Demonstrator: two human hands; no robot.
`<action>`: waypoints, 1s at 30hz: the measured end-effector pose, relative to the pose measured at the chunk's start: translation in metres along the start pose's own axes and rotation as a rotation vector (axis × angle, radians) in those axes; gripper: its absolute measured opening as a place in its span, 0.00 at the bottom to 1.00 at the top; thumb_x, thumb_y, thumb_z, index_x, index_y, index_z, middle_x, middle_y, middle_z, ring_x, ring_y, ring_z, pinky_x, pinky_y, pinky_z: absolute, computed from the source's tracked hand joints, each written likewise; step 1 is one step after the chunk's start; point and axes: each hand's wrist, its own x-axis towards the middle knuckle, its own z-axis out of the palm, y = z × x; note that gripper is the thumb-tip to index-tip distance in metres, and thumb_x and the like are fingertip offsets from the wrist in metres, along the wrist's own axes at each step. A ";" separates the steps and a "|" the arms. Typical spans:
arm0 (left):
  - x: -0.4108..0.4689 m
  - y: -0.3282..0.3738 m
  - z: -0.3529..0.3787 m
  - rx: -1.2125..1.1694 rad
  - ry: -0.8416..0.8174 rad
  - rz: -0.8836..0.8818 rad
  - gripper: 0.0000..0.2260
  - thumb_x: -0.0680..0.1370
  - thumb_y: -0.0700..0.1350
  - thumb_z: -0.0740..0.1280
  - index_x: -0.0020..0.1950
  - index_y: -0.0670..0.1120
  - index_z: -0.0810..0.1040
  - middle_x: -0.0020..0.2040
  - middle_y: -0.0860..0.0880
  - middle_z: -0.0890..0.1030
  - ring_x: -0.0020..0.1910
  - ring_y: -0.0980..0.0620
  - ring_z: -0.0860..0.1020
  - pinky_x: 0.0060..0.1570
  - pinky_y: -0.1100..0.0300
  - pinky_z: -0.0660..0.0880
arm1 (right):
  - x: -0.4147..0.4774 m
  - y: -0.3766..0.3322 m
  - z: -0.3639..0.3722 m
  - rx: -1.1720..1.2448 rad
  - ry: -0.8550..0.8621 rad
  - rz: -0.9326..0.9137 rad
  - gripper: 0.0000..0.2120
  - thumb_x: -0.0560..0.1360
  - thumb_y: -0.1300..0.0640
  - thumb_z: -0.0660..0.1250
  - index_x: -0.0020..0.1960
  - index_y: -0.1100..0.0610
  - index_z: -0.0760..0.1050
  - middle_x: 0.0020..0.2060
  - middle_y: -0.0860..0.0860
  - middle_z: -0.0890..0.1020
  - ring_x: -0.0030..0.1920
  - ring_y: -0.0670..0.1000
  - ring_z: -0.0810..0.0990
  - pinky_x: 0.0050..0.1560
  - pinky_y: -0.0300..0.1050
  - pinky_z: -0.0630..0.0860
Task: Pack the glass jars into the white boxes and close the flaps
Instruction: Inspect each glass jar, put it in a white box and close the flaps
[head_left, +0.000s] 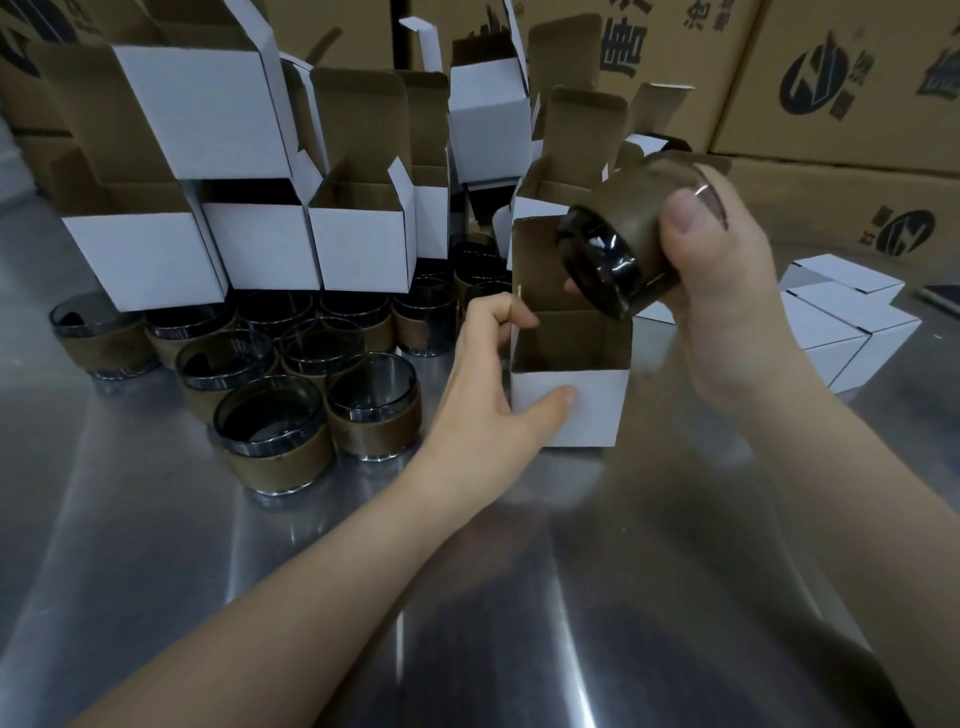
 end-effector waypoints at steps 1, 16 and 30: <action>0.000 -0.001 0.000 0.009 0.004 0.005 0.21 0.73 0.40 0.70 0.54 0.59 0.63 0.63 0.50 0.72 0.63 0.54 0.73 0.60 0.60 0.73 | -0.001 0.000 0.000 -0.049 -0.010 -0.034 0.14 0.72 0.44 0.62 0.55 0.49 0.73 0.48 0.46 0.79 0.52 0.50 0.79 0.53 0.52 0.79; 0.003 -0.005 0.000 0.050 -0.007 0.070 0.21 0.72 0.38 0.68 0.54 0.55 0.61 0.62 0.49 0.72 0.63 0.55 0.73 0.62 0.63 0.70 | 0.002 0.000 -0.021 -0.675 -0.312 -0.042 0.29 0.66 0.46 0.72 0.66 0.42 0.70 0.55 0.43 0.71 0.56 0.34 0.70 0.53 0.24 0.66; -0.004 0.000 0.008 0.318 0.089 0.095 0.20 0.73 0.46 0.68 0.56 0.63 0.62 0.70 0.47 0.65 0.73 0.49 0.62 0.68 0.41 0.64 | -0.003 0.005 0.007 -1.028 -0.293 0.183 0.25 0.64 0.45 0.71 0.56 0.45 0.64 0.49 0.44 0.76 0.55 0.49 0.67 0.49 0.45 0.52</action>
